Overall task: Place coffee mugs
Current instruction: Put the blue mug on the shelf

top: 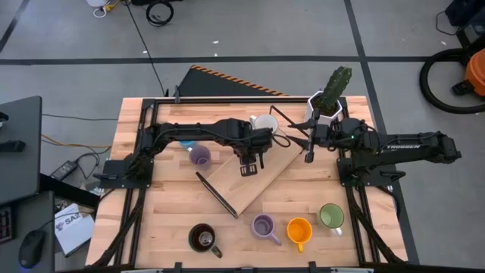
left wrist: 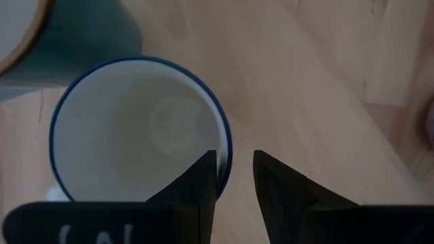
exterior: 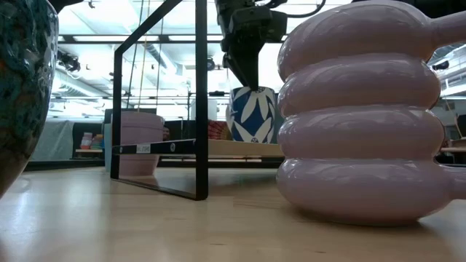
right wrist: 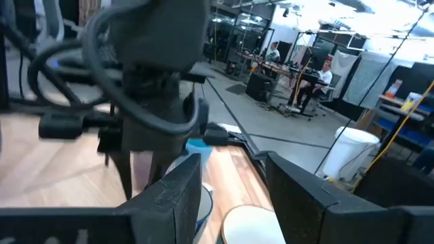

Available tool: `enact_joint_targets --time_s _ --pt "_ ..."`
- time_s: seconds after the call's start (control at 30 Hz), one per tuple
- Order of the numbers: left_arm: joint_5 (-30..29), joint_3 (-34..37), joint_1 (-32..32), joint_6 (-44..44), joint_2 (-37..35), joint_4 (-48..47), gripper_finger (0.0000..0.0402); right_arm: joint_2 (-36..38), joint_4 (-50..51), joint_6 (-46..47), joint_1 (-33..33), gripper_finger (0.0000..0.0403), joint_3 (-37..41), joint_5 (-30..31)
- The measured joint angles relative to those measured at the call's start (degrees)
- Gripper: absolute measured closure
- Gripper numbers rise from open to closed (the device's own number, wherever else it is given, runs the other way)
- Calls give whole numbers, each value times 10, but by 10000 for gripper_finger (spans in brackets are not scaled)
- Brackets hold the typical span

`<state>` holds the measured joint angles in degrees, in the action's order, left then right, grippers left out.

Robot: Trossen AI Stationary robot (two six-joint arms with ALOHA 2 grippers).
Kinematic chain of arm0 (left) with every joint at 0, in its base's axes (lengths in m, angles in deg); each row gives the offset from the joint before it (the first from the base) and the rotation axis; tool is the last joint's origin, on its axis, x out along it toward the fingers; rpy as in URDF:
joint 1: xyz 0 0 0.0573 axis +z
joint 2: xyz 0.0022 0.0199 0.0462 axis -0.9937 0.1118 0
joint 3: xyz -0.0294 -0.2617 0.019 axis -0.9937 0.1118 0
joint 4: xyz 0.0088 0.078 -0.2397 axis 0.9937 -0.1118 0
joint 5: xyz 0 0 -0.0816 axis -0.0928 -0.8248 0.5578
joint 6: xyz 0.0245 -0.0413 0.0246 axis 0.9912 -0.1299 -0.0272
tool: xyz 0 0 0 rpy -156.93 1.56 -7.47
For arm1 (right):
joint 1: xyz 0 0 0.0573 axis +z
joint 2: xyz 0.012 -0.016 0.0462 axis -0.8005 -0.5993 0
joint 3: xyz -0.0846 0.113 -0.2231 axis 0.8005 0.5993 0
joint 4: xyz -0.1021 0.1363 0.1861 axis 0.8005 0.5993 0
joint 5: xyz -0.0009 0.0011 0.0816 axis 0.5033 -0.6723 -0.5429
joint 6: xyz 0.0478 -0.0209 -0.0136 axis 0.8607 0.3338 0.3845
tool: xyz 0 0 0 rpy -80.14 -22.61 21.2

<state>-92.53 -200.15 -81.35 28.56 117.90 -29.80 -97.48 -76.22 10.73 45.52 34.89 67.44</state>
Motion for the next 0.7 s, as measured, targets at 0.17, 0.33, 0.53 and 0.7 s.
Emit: enact_joint_targets --time_s 0.17,0.33,0.53,0.7 --pt "-1 0 -9 -9 0 0 299 -3 6 32 0 234 0 1" --pt "-1 0 -12 -9 0 9 299 -10 25 28 0 234 0 2" --pt "-13 0 -7 18 0 27 298 -18 36 -9 0 234 8 2" --pt "-17 0 2 19 0 35 298 -19 36 -36 0 234 25 2"
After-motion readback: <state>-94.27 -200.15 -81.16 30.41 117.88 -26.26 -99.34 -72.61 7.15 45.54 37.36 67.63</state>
